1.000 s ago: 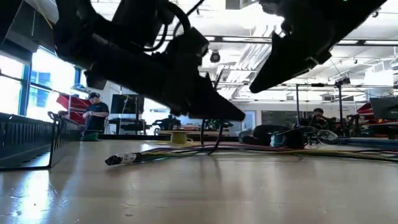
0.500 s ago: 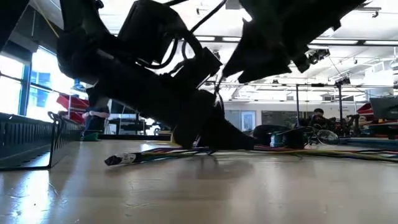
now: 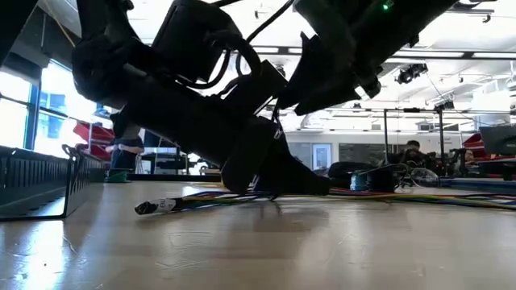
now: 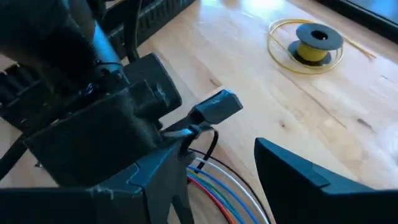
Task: Ziptie cables
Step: Wrap the cables together using a black zip tie
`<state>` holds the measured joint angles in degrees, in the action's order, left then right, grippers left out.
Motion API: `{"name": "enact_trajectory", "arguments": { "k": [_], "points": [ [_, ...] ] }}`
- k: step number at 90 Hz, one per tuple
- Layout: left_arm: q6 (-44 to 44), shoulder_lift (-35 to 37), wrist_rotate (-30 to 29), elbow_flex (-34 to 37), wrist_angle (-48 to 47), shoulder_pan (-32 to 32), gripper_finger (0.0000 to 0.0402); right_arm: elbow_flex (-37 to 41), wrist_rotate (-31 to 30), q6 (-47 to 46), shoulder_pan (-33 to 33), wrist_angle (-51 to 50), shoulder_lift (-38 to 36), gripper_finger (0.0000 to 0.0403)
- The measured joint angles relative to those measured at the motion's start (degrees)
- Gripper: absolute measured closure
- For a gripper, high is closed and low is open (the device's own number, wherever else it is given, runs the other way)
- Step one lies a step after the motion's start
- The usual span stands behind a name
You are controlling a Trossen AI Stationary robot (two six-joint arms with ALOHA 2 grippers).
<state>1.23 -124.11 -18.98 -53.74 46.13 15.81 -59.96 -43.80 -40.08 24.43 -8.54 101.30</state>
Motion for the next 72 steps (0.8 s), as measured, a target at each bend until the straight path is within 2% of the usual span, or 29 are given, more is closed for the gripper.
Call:
{"name": "enact_trajectory", "arguments": {
  "k": [8, 24, 37, 56, 66, 72],
  "points": [
    [0.00, 0.00, -0.04, 0.00, 0.04, -0.04, 0.0374, 0.00, -1.65, -1.21, -0.07, 0.77, 0.01, 0.0206],
    [0.01, 0.00, 0.04, 0.02, 0.08, 0.09, 0.0374, 0.04, -1.05, 4.33, -0.09, 3.61, 0.02, 0.0207],
    [0.07, 0.00, -0.02, 0.02, 0.04, -0.04, 0.0374, 0.04, -0.30, 5.53, -0.89, 3.66, 0.02, 0.0230],
    [0.13, 0.00, -0.04, 0.02, 0.08, -0.04, 0.0374, 0.04, 4.89, 7.54, -2.32, 3.62, 0.02, 0.0311],
    [0.43, 0.00, -0.08, 0.02, 0.09, -0.04, 0.0374, 0.04, 4.95, 9.31, -2.32, 3.57, 0.02, 0.0380],
    [1.86, 0.00, 0.06, 0.02, 0.08, -0.04, 0.0370, 0.04, 4.71, 10.78, -2.19, 3.55, 0.02, 0.0394]
  ]
}}
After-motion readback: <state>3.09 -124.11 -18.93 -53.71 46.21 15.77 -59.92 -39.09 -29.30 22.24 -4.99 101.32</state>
